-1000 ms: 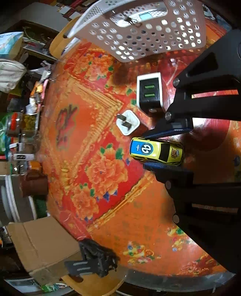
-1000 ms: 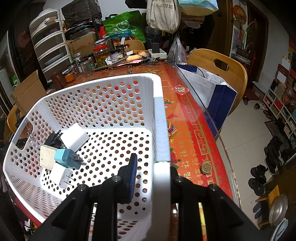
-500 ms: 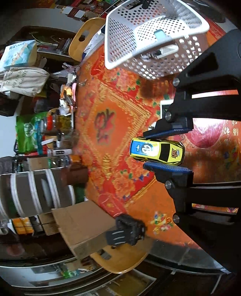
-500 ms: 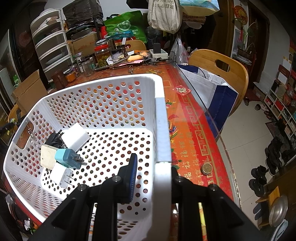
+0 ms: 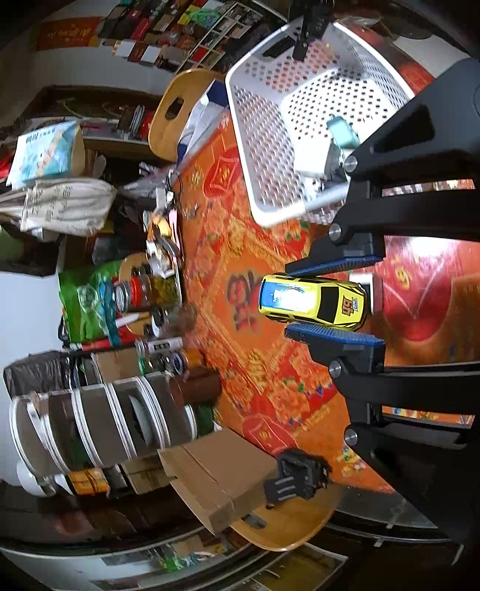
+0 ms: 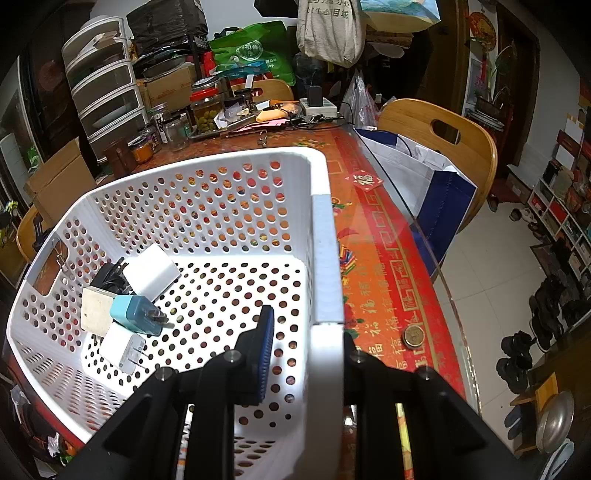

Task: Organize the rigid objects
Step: 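Carry the yellow toy car into the basket and release it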

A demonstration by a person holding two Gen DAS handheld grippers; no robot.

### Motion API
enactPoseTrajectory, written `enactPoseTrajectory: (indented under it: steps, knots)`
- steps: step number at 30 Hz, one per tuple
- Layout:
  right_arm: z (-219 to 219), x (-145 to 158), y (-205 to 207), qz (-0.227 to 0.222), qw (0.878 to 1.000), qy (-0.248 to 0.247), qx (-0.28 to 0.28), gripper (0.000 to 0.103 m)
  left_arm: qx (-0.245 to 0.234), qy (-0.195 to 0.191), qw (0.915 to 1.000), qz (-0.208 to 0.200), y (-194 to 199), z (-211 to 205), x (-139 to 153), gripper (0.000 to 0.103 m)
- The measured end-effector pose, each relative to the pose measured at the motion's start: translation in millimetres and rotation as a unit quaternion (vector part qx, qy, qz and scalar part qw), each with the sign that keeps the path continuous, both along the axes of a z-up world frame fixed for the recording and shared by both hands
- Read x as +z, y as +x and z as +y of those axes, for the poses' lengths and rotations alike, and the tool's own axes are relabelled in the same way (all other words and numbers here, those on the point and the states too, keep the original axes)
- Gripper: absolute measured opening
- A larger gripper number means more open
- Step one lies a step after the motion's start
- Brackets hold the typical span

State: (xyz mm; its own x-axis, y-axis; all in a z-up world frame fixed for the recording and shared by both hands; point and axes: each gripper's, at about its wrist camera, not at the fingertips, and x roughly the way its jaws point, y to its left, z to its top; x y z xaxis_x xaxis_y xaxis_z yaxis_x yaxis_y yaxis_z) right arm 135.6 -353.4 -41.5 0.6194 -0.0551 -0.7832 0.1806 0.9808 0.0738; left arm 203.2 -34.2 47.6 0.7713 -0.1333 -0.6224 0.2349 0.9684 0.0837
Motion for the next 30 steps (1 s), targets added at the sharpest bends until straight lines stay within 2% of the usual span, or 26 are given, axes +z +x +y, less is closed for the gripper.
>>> enactPoseTrajectory:
  steps: [6,16,19,23,30]
  knots:
    - [0.2,0.3,0.5,-0.001,1.000,0.001,0.000,0.022,-0.037,0.012,0.9992,0.009,-0.5,-49.1,2.5,0.024]
    - [0.0,0.0,0.1,0.000,1.000,0.000,0.000,0.022,-0.088,0.035,0.9942,0.050,20.1,-125.0,-18.1,0.024]
    - [-0.3,-0.1,-0.3,-0.003,1.000,0.002,0.000,0.022,-0.102,0.051,0.9907,0.073,31.2,-150.0,-26.9,0.024]
    - [-0.3,0.1,-0.3,-0.003,1.000,0.002,0.000,0.022,-0.136,0.078,0.9817,0.107,41.7,-188.7,-42.8,0.024]
    - [-1.1,0.3,0.2,-0.004,1.000,0.004,0.001,0.022,-0.179,0.115,0.9648,0.155,49.9,-229.0,-70.7,0.024]
